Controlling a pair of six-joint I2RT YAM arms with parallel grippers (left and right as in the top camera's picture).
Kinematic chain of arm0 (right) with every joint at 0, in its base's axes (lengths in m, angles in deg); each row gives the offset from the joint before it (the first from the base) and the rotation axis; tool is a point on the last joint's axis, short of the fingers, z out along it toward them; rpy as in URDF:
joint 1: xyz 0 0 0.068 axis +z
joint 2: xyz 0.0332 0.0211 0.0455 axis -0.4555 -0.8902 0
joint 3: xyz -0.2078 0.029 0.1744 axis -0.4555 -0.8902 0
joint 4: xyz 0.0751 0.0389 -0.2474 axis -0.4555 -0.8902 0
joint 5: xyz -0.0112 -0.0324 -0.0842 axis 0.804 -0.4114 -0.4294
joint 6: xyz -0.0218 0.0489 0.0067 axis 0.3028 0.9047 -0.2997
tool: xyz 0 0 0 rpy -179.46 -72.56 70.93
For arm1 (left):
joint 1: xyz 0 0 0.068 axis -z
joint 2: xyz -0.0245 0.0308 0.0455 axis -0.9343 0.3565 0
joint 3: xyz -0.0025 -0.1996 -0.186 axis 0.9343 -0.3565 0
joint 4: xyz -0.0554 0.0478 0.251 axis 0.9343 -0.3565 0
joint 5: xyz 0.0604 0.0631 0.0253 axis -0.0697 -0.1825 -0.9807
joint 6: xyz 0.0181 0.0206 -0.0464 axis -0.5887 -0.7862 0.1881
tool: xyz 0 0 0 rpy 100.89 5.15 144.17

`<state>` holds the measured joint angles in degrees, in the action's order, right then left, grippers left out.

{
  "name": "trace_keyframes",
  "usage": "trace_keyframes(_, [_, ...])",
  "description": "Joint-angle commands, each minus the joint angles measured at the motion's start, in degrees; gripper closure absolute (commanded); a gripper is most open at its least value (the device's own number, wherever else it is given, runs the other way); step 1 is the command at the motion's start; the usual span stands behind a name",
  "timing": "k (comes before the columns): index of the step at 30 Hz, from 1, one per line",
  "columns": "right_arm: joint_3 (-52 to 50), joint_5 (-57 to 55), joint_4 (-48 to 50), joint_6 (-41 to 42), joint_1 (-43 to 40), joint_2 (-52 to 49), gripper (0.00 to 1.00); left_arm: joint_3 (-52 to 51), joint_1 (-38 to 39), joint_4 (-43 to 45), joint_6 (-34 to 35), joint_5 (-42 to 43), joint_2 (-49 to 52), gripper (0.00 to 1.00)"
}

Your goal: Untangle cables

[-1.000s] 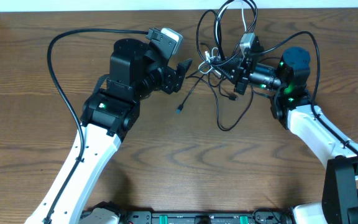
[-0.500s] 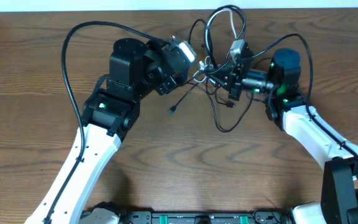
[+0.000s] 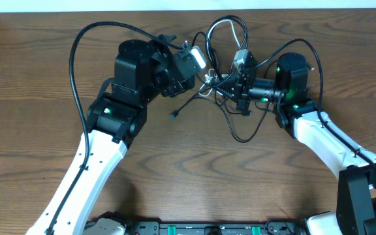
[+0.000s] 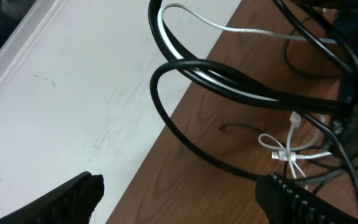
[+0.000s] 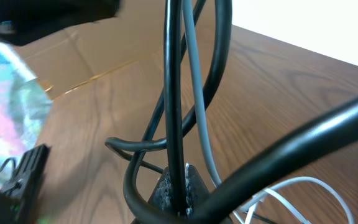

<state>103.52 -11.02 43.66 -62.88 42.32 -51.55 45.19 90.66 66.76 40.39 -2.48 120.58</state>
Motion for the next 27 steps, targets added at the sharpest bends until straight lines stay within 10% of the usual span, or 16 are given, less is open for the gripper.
trace_keyframes(1, [0.20,5.60,0.07,-3.02,1.16,0.24,0.99,0.72,0.02,0.26,-0.52,0.70,-0.13,0.16])
trace_keyframes(10, [0.20,8.90,2.36,-3.41,4.42,0.24,0.99,0.72,0.02,0.26,-0.55,5.86,0.31,0.16])
trace_keyframes(27, [0.20,15.76,3.61,-2.84,5.86,0.26,0.99,0.72,0.02,6.08,2.56,-23.04,1.42,0.02])
